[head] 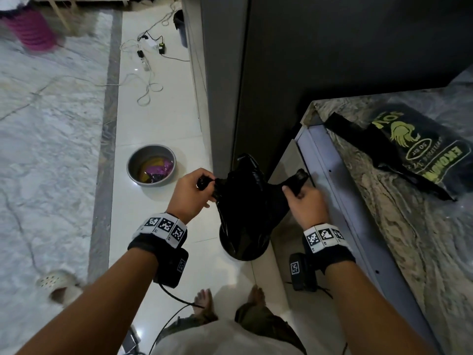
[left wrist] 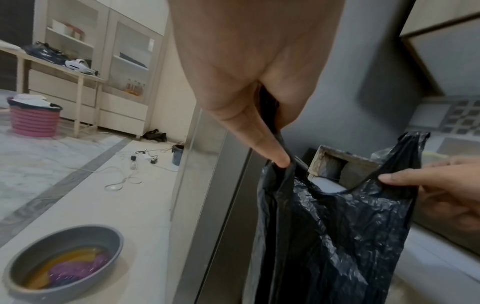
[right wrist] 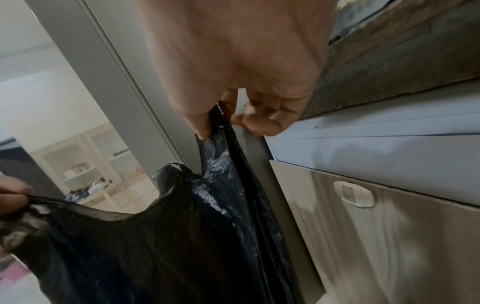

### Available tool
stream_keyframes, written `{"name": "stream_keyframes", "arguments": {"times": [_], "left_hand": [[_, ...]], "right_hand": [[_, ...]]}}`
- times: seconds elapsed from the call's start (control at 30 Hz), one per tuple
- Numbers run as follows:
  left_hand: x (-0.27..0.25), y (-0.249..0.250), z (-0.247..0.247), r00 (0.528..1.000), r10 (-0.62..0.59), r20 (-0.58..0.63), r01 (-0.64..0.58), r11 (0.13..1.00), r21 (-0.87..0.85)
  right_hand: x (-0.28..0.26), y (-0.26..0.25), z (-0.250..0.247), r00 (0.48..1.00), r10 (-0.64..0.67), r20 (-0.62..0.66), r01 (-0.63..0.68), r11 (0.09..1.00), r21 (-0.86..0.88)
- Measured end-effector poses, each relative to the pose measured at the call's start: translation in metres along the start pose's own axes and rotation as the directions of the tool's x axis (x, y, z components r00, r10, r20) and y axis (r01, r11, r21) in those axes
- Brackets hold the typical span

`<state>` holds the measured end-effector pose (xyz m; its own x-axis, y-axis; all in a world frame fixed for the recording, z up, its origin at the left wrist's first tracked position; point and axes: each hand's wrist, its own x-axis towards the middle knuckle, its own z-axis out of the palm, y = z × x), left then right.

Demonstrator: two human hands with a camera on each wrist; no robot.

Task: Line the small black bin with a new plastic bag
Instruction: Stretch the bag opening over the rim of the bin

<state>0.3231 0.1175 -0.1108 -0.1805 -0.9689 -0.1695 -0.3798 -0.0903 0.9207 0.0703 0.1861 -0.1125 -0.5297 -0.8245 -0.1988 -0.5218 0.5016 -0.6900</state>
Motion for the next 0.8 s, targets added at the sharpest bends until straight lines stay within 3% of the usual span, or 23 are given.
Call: {"name": "stream_keyframes", "arguments": {"times": [0.17, 0.37, 0.5, 0.67, 0.8], "left_hand": [[0.0, -0.018, 0.026, 0.994, -0.105, -0.041, 0.109, 0.989, 0.103], [0.001, -0.049, 0.06, 0.973, -0.214, -0.089, 0.224, 0.966, 0.129], [0.004, -0.075, 0.089, 0.959, -0.266, -0.097, 0.277, 0.953, 0.123], [0.009, -0.107, 0.118, 0.943, -0.314, -0.106, 0.324, 0.941, 0.093], [0.016, -0.128, 0.124, 0.942, -0.307, -0.136, 0.321, 0.942, 0.096]], "right_hand": [[0.034, 0.03, 0.005, 0.999, 0.002, 0.037, -0.002, 1.0, -0.013], [0.063, 0.063, 0.02, 0.982, -0.031, 0.184, 0.056, 0.99, -0.13], [0.076, 0.086, 0.045, 0.961, 0.037, 0.274, 0.012, 0.985, -0.174], [0.089, 0.112, 0.078, 0.947, 0.101, 0.305, -0.027, 0.971, -0.238], [0.098, 0.12, 0.096, 0.955, 0.064, 0.291, 0.012, 0.968, -0.251]]}}
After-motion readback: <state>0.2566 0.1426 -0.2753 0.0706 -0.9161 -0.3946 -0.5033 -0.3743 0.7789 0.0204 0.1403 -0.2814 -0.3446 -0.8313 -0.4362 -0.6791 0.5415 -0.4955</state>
